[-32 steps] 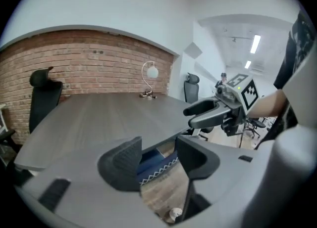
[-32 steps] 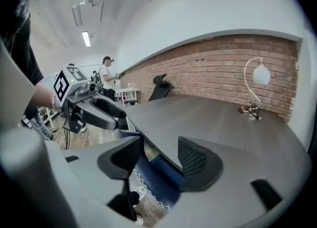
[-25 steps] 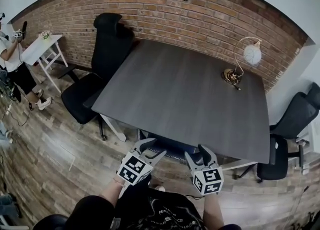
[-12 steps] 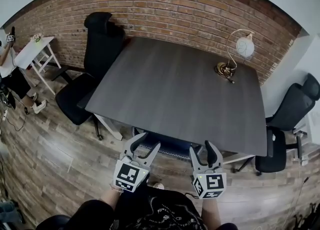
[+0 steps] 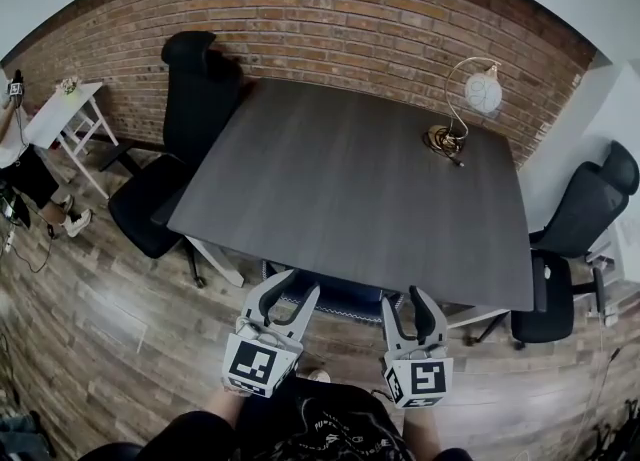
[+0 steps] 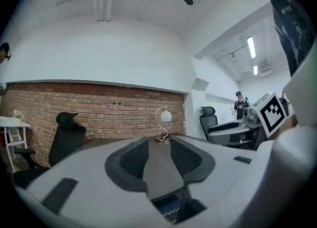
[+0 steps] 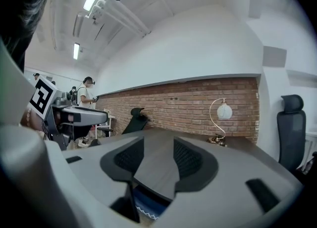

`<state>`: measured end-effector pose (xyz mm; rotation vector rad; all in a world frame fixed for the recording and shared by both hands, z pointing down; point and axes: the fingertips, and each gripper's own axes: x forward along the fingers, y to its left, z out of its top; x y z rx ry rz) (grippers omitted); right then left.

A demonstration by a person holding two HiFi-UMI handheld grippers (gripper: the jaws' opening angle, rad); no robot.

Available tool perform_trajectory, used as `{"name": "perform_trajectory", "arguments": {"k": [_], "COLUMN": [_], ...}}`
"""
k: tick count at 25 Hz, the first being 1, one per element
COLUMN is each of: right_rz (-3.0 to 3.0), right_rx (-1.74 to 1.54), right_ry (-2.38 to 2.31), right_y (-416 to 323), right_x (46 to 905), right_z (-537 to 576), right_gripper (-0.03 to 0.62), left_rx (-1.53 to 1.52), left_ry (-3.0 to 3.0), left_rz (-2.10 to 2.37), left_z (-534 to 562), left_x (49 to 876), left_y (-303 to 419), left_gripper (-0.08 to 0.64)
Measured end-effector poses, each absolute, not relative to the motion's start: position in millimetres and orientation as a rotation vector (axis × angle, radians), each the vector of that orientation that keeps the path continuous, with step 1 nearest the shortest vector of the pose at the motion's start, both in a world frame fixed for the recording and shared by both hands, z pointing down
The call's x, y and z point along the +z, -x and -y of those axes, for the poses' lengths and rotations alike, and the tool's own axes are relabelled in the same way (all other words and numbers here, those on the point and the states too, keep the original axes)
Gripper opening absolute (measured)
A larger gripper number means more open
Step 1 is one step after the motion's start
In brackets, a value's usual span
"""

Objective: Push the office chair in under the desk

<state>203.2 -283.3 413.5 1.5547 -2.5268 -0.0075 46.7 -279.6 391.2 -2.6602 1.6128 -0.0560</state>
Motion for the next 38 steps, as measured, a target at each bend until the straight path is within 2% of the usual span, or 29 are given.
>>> {"name": "perform_trajectory", "arguments": {"k": [6, 10, 38], "right_rz": [2.526, 2.53, 2.527], "right_rx": [-0.056, -0.078, -0.153], "right_ry": [-1.582, -1.578, -1.535], "right_y": [-199.9, -194.5, -173.2], "right_x": [404.0, 403.7, 404.8], "right_z": [283.0, 282.4, 290.5], "right_gripper": [0.069, 0.02, 0.003], "left_rx": [-0.066, -0.046, -0.121], "left_ry": [2.622, 2.644, 2.632], "left_rz": [-1.669, -1.71, -1.668], "left_z": [275.0, 275.4, 284.5], "left_x": [395.2, 400.0, 404.1], "left_y": [-46.9, -44.6, -36.8], "left_gripper": [0.044, 0.016, 0.006]}}
